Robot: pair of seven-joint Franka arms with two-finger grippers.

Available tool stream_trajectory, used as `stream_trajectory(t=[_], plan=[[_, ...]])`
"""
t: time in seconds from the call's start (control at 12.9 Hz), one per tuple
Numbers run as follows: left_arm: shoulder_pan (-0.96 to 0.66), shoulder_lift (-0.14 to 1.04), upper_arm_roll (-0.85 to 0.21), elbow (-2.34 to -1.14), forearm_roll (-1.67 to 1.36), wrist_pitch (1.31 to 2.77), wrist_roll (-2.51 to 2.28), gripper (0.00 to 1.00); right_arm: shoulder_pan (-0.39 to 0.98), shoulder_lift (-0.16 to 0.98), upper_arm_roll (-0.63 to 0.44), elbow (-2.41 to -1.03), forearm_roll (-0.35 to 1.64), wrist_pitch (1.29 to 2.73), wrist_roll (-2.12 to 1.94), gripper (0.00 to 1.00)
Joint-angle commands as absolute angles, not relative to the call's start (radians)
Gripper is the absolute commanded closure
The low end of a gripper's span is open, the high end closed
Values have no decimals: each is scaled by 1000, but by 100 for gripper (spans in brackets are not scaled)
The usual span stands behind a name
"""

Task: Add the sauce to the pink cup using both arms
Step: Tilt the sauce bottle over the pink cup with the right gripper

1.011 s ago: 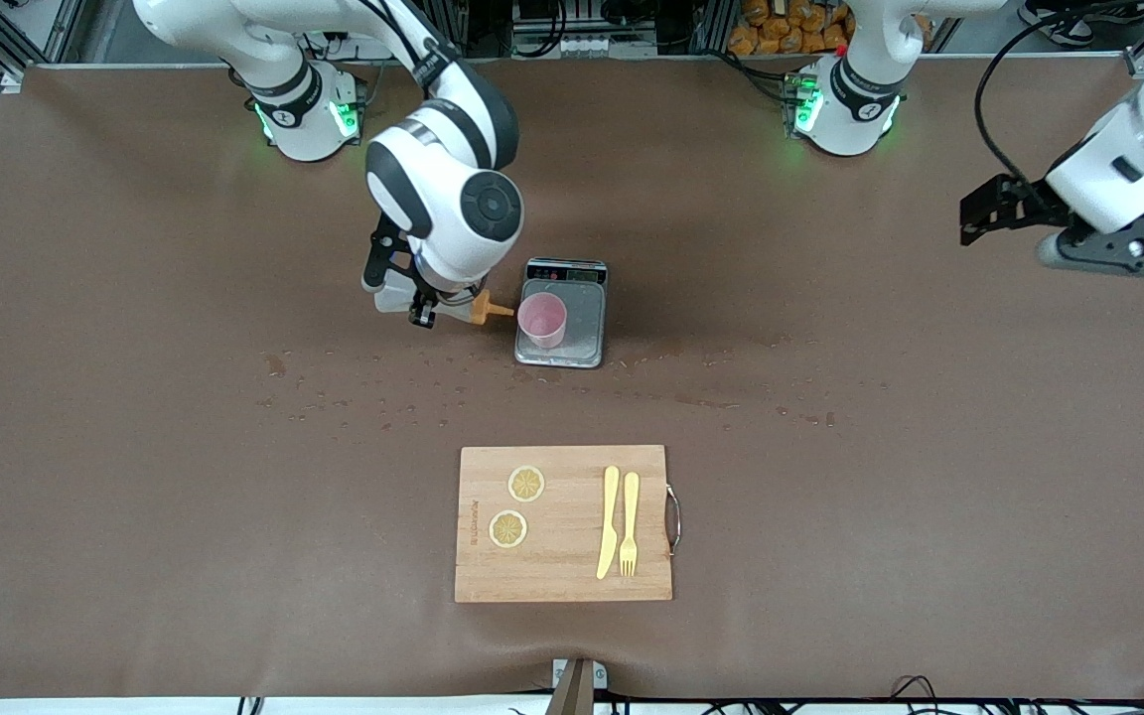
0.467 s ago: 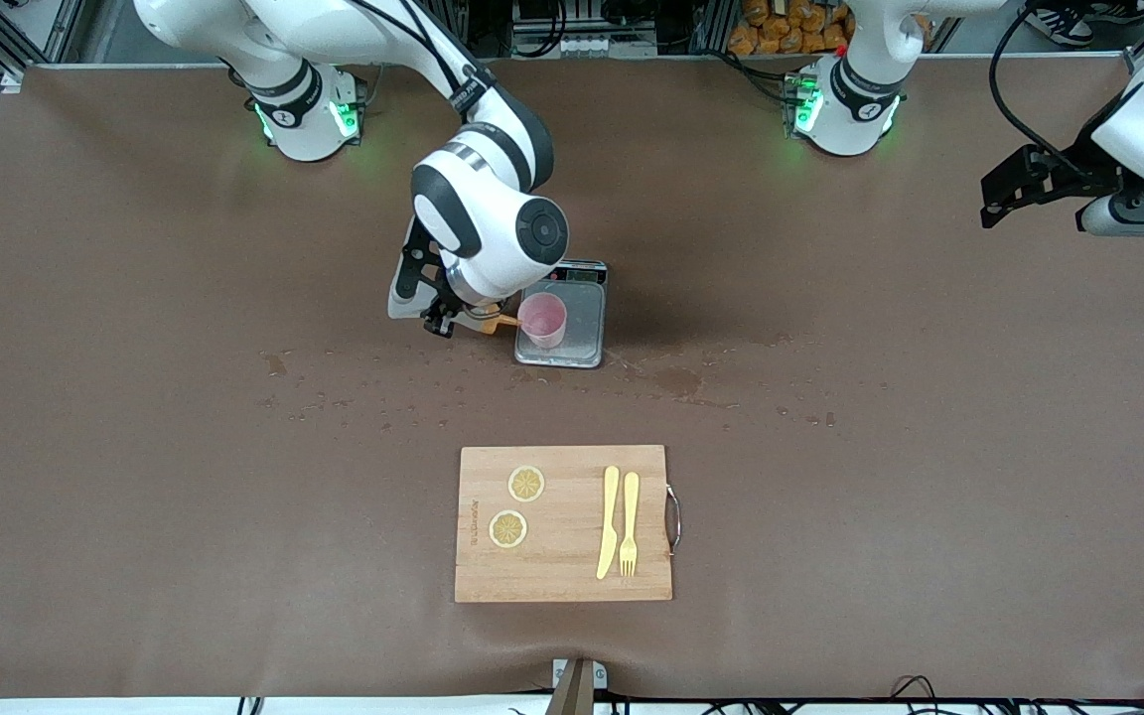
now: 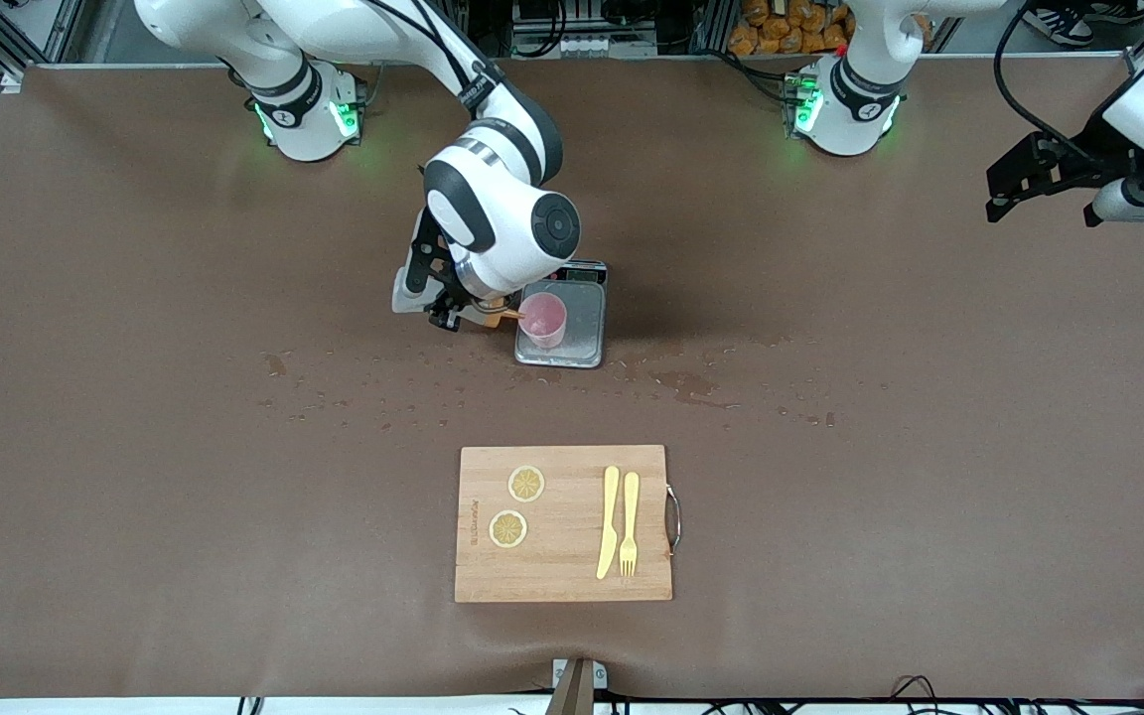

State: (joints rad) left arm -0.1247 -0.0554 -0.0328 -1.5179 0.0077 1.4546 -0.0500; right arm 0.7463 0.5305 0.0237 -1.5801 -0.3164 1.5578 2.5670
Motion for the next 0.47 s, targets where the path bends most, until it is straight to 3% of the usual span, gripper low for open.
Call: stream_trajectory(t=[0.0, 0.16, 0.39], plan=[[-107, -54, -48, -1496, 19, 1430, -12, 0, 762, 531, 14, -1555, -341, 1529, 2573, 92], [-107, -60, -46, -1496, 28, 1428, -12, 0, 756, 526, 14, -1552, -341, 1529, 2559, 100], [-103, -60, -38, -1497, 28, 1428, 5, 0, 714, 493, 14, -1552, -318, 1540, 2502, 100]])
